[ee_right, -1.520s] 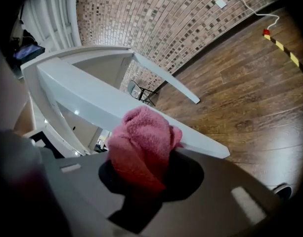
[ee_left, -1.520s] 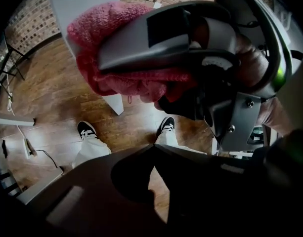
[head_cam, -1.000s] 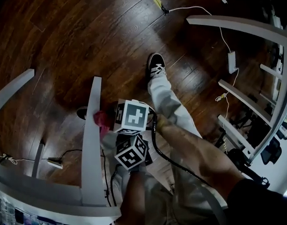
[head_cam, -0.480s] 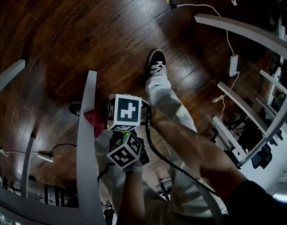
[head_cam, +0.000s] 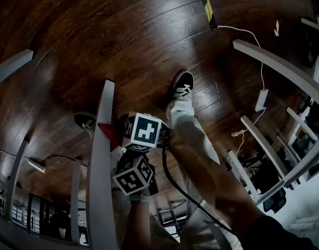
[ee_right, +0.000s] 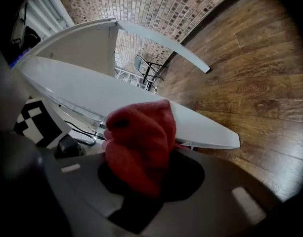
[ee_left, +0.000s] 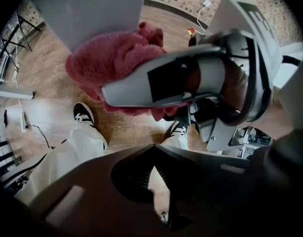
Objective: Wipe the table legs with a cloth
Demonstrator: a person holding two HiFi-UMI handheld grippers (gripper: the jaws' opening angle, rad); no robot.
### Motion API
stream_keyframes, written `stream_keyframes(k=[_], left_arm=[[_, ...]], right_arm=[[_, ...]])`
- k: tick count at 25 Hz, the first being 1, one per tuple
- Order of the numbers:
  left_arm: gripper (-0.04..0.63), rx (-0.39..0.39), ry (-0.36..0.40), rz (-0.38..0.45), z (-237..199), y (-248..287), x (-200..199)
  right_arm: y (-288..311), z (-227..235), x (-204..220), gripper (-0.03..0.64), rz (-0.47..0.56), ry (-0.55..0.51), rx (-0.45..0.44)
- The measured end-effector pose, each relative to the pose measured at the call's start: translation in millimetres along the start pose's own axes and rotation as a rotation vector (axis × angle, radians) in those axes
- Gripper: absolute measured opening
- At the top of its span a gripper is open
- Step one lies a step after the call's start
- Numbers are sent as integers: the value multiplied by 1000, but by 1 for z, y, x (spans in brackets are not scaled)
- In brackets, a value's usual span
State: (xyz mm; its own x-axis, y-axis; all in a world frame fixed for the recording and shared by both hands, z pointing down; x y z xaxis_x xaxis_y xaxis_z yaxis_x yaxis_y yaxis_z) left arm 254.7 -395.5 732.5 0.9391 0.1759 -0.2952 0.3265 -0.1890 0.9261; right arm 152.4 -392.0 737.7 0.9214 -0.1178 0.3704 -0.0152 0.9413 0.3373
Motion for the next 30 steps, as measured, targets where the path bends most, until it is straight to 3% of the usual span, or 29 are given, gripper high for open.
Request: stream_keyframes(k=[10,22,30], left_arm=[[0,-12,-33,-78,2,1,12],[0,-117,-47,-111,-18,16,1],[0,-152,23,-118,-11,22,-9]], right_arm=[[23,27,30,97,-108,5,-31],[51,59,44,95,-72,31,-68],[65,87,60,95,-88,33,-94]])
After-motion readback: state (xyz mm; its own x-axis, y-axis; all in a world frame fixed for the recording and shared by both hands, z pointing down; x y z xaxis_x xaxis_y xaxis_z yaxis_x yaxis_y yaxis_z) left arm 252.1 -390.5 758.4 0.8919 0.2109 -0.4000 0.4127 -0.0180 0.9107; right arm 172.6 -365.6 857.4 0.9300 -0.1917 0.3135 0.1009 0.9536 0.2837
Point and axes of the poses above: the fingertips, and each gripper's own axes: y forward along the fingers, z to its right, x out of its underside, the point moved 3 cm from there along -y, backward along the fingers, and after that the axes turned 7 degrees about -y, right-handed, at the moved point
